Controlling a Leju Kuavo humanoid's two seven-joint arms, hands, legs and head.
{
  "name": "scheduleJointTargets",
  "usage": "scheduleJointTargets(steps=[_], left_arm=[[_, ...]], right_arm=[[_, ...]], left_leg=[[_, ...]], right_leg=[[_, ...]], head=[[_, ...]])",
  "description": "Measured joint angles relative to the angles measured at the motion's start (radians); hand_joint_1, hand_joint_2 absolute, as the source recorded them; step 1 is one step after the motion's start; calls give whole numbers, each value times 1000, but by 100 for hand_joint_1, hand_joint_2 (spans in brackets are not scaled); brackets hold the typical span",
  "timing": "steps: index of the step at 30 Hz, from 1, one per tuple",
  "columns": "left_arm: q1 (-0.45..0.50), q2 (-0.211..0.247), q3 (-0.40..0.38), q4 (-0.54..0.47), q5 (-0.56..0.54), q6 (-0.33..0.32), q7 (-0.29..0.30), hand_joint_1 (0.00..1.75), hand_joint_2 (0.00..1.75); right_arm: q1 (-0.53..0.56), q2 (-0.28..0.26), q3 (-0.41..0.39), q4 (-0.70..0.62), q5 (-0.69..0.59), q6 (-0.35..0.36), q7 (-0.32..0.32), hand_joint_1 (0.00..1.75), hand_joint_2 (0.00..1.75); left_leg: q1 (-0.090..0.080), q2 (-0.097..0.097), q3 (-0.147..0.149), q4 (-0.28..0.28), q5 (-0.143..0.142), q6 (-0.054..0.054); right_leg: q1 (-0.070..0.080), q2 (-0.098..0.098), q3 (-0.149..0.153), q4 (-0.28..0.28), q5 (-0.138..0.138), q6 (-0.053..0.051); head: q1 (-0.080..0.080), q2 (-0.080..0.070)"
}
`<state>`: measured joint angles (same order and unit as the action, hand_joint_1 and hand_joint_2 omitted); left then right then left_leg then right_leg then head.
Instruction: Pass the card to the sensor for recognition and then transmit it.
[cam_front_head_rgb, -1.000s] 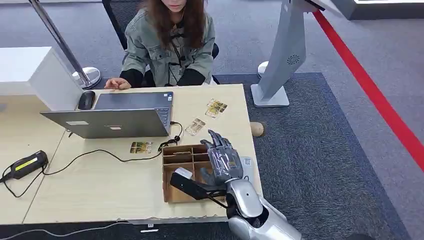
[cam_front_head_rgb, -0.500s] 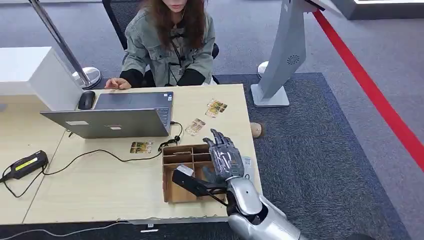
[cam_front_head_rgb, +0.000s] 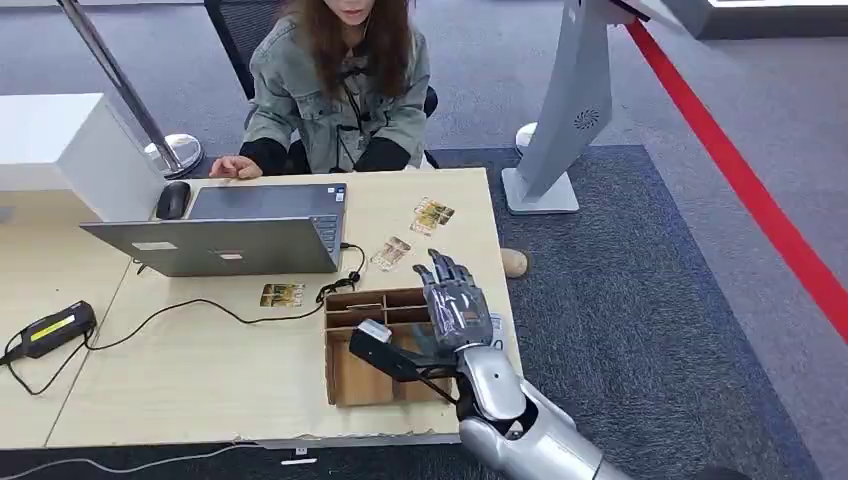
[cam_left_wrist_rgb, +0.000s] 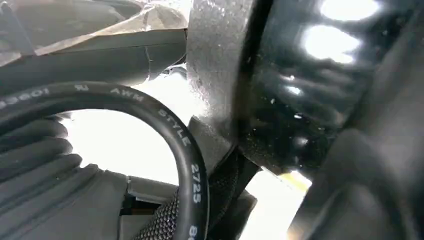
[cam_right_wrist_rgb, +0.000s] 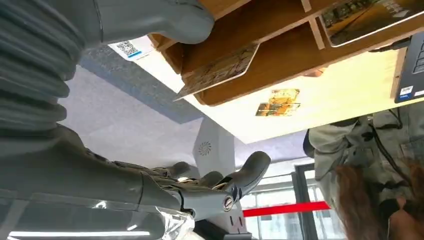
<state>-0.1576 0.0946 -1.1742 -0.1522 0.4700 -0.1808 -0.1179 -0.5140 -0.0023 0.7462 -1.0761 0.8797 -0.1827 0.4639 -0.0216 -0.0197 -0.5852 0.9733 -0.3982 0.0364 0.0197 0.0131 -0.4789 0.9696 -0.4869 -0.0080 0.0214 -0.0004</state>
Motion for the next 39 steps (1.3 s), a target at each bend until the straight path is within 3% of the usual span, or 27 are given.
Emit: scheduleJointTargets(steps=[17,39], left_arm=[[-1,0,0,0,-7,-6,-4,0,0],[-5,0,-2,0,-24,-8,-5,0,0]], right_arm=[[0,0,-4,2,2,3,9,47,175],[-3,10,-5,33,7,-3,20,68,175]], left_leg=[[0,0,0,0,0,0],[0,0,0,0,0,0]], right_leg=[[0,0,0,0,0,0],[0,0,0,0,0,0]], head=[[0,0],[0,0]])
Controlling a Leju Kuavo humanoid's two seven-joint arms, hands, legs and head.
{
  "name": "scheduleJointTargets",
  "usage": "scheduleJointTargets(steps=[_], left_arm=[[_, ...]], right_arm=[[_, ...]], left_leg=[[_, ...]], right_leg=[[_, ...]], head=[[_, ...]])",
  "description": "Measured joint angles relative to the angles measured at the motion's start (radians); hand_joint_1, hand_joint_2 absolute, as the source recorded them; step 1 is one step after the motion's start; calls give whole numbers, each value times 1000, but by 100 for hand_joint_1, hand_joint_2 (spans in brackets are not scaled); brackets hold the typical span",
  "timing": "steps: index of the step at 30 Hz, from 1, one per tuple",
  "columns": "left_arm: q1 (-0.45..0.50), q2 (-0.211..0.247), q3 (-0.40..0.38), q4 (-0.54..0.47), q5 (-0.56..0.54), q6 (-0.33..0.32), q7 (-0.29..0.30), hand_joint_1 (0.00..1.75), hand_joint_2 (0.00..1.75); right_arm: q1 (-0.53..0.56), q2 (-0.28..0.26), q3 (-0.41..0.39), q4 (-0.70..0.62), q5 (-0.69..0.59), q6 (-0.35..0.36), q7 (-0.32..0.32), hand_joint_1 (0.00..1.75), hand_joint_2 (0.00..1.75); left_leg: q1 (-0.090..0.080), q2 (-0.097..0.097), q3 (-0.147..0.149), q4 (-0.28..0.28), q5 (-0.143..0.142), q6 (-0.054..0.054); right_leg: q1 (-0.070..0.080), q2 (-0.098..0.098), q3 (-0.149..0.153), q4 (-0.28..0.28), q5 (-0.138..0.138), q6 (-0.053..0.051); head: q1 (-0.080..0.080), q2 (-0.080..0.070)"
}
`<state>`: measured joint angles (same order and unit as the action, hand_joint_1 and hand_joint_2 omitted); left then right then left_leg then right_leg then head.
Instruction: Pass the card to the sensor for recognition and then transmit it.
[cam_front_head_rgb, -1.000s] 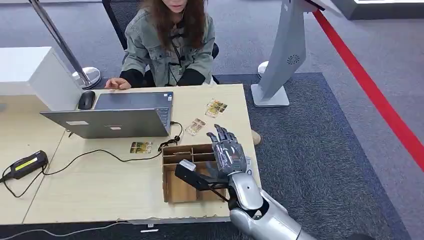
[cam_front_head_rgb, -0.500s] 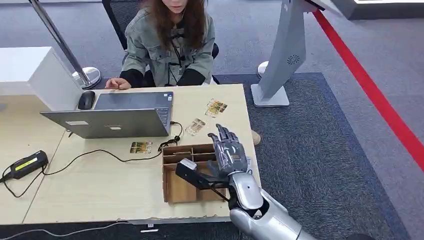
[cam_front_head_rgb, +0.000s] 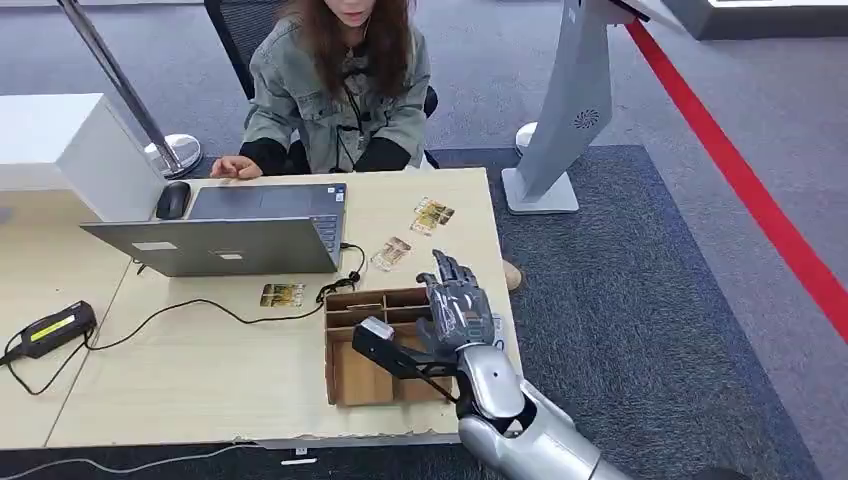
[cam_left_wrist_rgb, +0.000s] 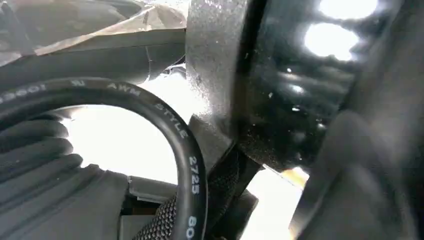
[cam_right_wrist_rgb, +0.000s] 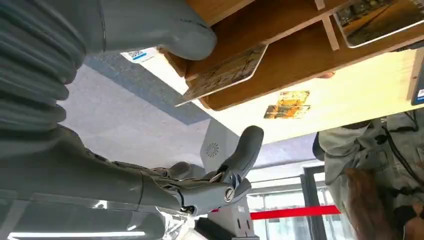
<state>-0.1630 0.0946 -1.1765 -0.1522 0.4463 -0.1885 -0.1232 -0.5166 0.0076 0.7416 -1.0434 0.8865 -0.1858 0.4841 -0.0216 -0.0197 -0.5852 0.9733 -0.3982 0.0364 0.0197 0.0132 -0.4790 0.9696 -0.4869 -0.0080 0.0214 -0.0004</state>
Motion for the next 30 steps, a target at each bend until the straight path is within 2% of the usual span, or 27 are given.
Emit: scheduleJointTargets(steps=[18,19,20,21,22,30], left_arm=[[-3,-1,-3,0,-11,-2,0,0,0],[-3,-1,-3,0,-12,-2,0,0,0],[-3,-1,-3,0,-12,-2,0,0,0],[-3,-1,-3,0,-12,-2,0,0,0],[-3,-1,-3,0,-12,-2,0,0,0],[-3,-2,-3,0,-15,-2,0,0,0]], right_arm=[[-18,24,0,52,-7,-8,-13,80,175],[-19,25,0,54,-7,-8,-13,86,175],[-19,25,0,56,-7,-9,-13,101,175],[-19,25,1,57,-7,-10,-13,108,175],[-19,26,0,60,-7,-13,-15,140,175],[-23,27,0,71,-15,-36,-21,141,175]], left_leg=[[0,0,0,0,0,0],[0,0,0,0,0,0],[0,0,0,0,0,0],[0,0,0,0,0,0],[0,0,0,0,0,0],[0,0,0,0,0,0]], right_leg=[[0,0,0,0,0,0],[0,0,0,0,0,0],[0,0,0,0,0,0],[0,0,0,0,0,0],[0,0,0,0,0,0],[0,0,0,0,0,0]], head=[[0,0],[0,0],[0,0],[0,0],[0,0],[0,0]])
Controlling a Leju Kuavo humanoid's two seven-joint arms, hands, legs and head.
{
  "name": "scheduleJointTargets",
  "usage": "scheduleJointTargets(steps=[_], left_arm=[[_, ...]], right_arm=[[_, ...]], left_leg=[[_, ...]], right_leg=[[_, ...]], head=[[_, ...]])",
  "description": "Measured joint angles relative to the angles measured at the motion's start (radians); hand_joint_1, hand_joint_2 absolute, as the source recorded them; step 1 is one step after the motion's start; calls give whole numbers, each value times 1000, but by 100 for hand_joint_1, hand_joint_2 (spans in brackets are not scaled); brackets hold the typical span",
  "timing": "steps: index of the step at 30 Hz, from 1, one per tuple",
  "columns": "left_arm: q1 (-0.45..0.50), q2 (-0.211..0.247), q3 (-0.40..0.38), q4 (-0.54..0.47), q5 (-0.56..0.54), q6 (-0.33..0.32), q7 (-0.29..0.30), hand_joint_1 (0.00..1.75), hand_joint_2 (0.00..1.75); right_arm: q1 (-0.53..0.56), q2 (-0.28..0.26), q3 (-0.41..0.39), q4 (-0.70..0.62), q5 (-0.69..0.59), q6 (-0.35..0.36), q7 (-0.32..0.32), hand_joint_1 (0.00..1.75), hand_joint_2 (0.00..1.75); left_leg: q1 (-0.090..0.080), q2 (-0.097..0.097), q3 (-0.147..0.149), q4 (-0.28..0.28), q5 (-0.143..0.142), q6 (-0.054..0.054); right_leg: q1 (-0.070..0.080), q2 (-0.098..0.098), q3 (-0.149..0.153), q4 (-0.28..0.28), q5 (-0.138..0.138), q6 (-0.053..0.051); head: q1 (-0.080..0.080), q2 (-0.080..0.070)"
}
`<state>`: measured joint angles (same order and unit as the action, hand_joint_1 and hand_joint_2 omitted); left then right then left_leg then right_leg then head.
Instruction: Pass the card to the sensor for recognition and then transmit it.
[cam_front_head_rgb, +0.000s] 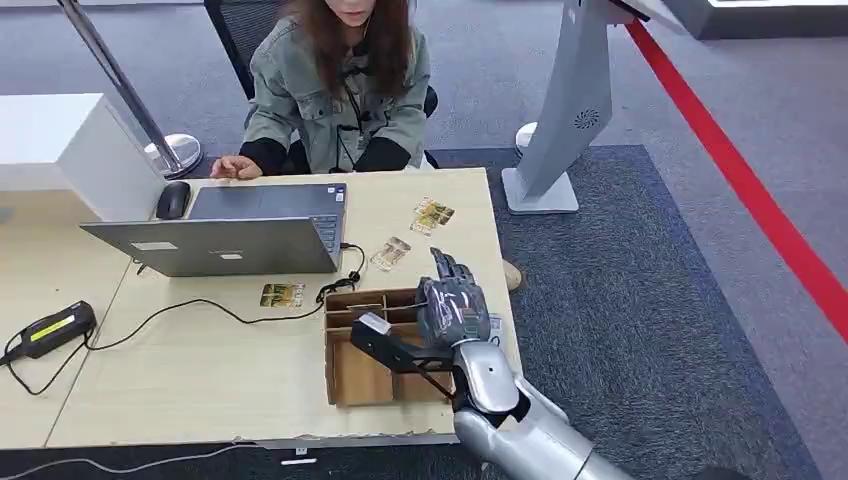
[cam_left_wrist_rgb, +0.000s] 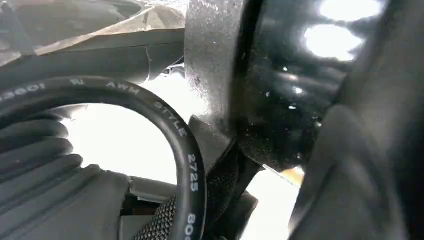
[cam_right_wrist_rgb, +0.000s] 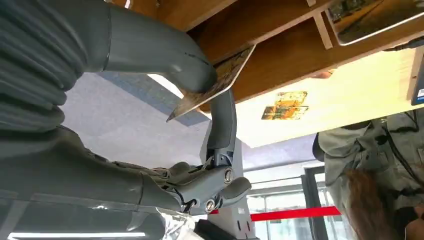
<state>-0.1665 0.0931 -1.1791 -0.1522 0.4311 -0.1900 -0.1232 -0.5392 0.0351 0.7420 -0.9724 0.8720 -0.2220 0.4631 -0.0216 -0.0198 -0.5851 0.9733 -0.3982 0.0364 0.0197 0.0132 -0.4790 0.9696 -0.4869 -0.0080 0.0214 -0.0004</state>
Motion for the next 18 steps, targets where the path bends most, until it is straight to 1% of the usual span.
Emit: scheduleJointTargets(steps=[15,18], left_arm=[[0,0,0,0,-1,0,0,0,0],[1,0,0,0,0,2,0,0,0]], right_arm=[[-2,0,0,3,-6,-9,0,140,175],[-2,-1,-18,-15,-41,-32,-6,140,175]], left_leg=[[0,0,0,0,0,0],[0,0,0,0,0,0]], right_leg=[[0,0,0,0,0,0],[0,0,0,0,0,0]], head=[[0,0],[0,0]])
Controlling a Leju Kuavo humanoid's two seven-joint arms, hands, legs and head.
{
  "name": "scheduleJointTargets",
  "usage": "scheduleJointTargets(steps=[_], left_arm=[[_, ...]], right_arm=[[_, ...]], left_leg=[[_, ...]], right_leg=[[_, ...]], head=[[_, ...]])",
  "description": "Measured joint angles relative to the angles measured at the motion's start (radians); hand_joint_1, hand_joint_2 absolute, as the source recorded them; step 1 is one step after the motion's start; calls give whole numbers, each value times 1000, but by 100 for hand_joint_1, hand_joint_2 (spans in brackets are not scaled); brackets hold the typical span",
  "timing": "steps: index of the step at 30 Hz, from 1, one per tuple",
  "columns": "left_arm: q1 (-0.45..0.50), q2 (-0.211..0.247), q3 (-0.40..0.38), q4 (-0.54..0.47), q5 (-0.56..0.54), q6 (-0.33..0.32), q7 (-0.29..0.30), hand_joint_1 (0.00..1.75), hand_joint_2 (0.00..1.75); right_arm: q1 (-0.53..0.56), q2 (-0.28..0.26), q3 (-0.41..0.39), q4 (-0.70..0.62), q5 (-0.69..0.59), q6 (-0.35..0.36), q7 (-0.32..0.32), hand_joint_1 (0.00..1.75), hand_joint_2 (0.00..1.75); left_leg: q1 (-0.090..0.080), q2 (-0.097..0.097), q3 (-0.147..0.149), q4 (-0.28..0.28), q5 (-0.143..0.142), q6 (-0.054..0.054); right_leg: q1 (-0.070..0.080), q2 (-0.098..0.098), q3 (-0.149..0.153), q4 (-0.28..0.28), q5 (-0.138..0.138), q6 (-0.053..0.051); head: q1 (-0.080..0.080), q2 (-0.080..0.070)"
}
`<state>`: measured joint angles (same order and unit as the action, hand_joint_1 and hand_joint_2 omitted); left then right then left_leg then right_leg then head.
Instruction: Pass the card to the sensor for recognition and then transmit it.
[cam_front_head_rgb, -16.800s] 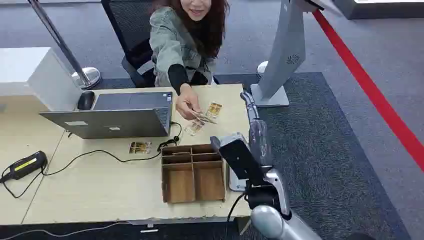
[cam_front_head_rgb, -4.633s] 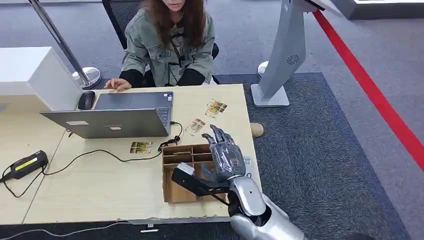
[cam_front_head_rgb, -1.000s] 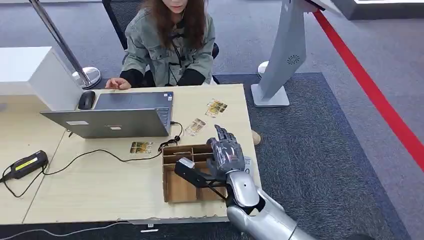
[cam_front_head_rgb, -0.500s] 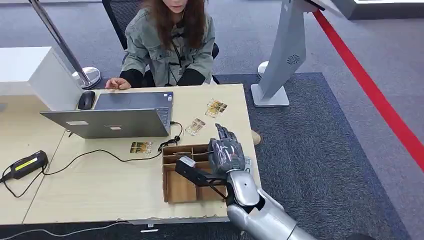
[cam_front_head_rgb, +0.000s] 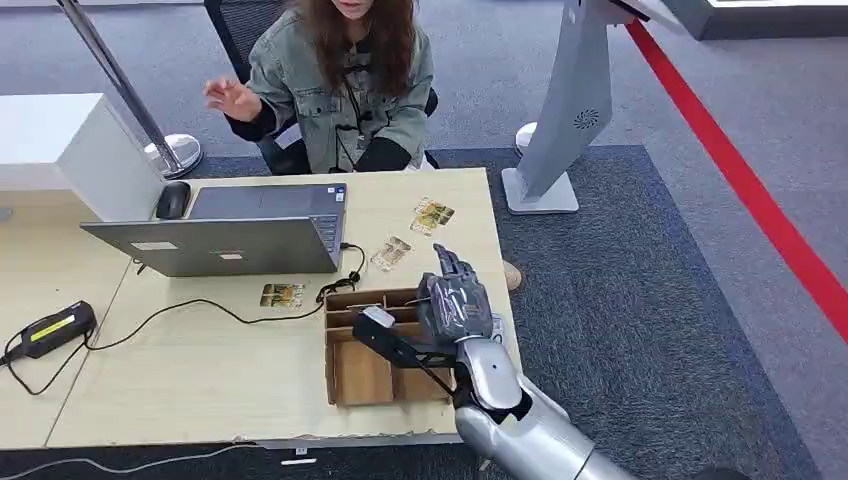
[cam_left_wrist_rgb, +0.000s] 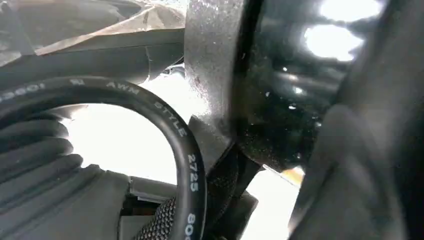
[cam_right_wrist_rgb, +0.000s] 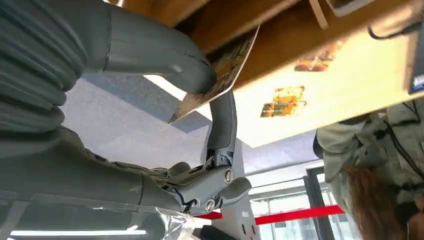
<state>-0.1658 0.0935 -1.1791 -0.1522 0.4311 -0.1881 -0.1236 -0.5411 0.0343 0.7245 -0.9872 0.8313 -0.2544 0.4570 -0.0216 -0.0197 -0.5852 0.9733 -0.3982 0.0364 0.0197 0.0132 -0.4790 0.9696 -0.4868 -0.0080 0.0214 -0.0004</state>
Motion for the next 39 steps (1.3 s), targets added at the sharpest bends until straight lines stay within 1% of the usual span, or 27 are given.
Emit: scheduleJointTargets(steps=[4,6,10,13,16,18,22,27,31,32,39], left_arm=[[5,1,0,0,10,8,-6,0,0],[9,2,1,0,17,12,-11,0,0],[16,5,3,0,23,17,-24,0,0],[19,6,4,0,23,18,-30,0,0],[21,9,5,0,22,17,-37,0,0],[22,9,6,0,23,15,-39,0,0],[23,10,6,0,16,14,-43,0,0],[21,10,6,0,11,11,-43,0,0],[14,9,5,0,-7,2,-46,0,0],[10,8,4,0,-15,-2,-46,0,0],[-4,0,-2,0,-39,-18,-43,0,0]], right_arm=[[3,-6,-18,-80,-40,-12,1,140,175],[7,-13,-35,-153,-56,-8,15,138,175],[16,-30,-66,-298,-68,-9,15,134,175],[22,-42,-79,-363,-68,-8,15,133,175],[33,-65,-96,-481,-72,-8,18,133,175],[37,-76,-108,-535,-82,-13,18,134,175],[39,-87,-119,-600,-105,-27,13,134,175],[18,-90,-132,-612,-131,-45,1,145,175],[-26,-93,-134,-599,-148,-58,11,148,175],[-51,-93,-134,-576,-151,-69,13,152,175],[-166,-77,-132,-388,-199,-124,17,152,175]], left_leg=[[0,0,0,0,0,0],[0,0,0,0,0,0],[0,1,0,0,0,0],[0,1,0,0,0,0],[-1,2,0,0,0,0],[-1,2,0,0,0,0],[-1,2,0,0,0,0],[-1,1,0,0,0,0],[-1,1,0,0,0,0],[-1,1,0,0,0,0],[-1,0,0,0,0,0]], right_leg=[[0,0,0,0,0,0],[0,0,0,0,0,0],[0,0,0,0,0,0],[0,0,0,0,0,0],[-1,1,0,0,0,0],[-1,1,0,0,0,0],[-1,1,0,0,0,0],[-1,0,0,0,0,0],[-1,1,0,0,0,0],[-1,1,0,0,0,0],[-1,0,0,0,0,0]], head=[[0,0],[0,0],[0,0],[0,0],[0,0],[0,0],[0,0],[0,0],[0,0],[0,0],[0,0]])
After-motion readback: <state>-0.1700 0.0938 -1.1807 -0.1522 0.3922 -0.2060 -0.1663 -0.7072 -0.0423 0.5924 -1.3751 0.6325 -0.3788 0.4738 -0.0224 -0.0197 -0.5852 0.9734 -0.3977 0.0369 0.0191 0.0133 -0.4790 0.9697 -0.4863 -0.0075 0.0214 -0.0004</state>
